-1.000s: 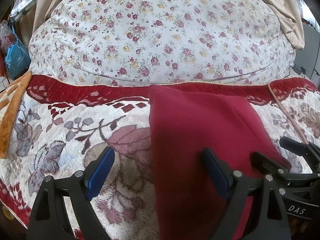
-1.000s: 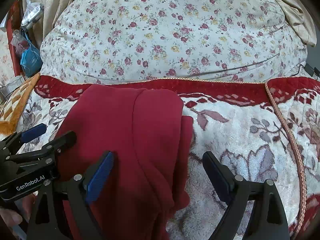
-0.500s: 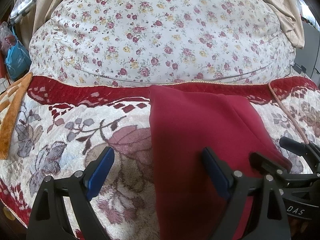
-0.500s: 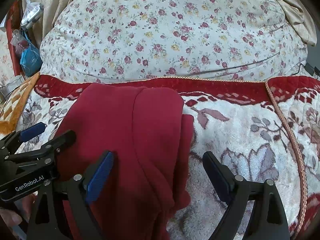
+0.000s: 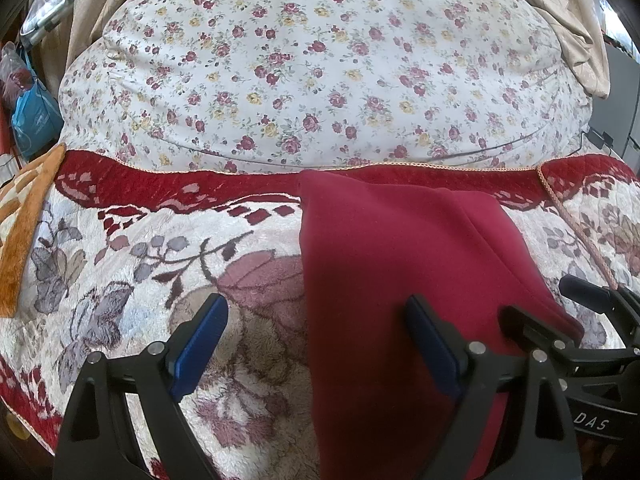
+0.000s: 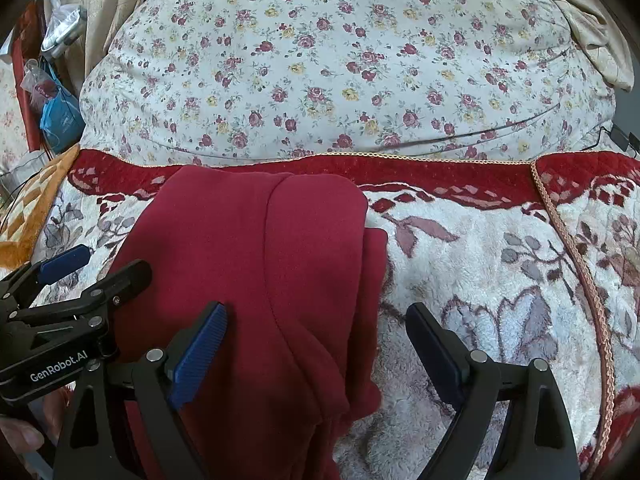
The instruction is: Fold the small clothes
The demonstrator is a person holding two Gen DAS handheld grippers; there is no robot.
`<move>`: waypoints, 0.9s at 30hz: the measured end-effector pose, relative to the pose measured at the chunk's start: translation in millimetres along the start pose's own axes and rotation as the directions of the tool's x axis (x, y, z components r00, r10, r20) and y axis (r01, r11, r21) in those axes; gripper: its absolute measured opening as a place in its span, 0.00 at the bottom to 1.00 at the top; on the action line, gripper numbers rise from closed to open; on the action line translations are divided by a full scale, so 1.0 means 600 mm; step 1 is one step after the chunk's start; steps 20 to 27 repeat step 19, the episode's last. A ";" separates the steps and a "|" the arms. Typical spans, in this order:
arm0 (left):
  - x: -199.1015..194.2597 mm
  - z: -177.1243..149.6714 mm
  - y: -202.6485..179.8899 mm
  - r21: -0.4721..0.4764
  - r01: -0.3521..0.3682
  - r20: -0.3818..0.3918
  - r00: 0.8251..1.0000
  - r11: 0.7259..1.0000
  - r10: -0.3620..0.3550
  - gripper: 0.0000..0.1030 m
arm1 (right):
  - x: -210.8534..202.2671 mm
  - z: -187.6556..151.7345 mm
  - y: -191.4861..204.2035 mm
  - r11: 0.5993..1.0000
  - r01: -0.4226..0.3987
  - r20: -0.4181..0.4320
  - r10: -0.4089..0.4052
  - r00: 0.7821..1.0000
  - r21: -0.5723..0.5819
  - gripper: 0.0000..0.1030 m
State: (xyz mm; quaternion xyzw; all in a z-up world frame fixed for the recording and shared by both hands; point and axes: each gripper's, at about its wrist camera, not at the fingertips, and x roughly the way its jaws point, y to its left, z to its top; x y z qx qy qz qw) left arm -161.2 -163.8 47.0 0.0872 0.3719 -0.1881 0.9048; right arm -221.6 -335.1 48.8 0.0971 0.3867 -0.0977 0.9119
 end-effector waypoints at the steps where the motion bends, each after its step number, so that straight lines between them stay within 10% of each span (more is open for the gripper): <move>1: 0.000 0.001 0.000 0.000 0.000 0.000 1.000 1.000 0.000 0.87 | -0.001 0.001 -0.001 1.000 0.000 0.000 0.000 1.000 0.000 0.91; 27: -0.009 0.015 0.038 -0.038 0.022 0.009 1.000 0.999 -0.021 0.87 | -0.007 0.006 -0.017 0.999 -0.023 0.001 0.023 1.000 0.027 0.92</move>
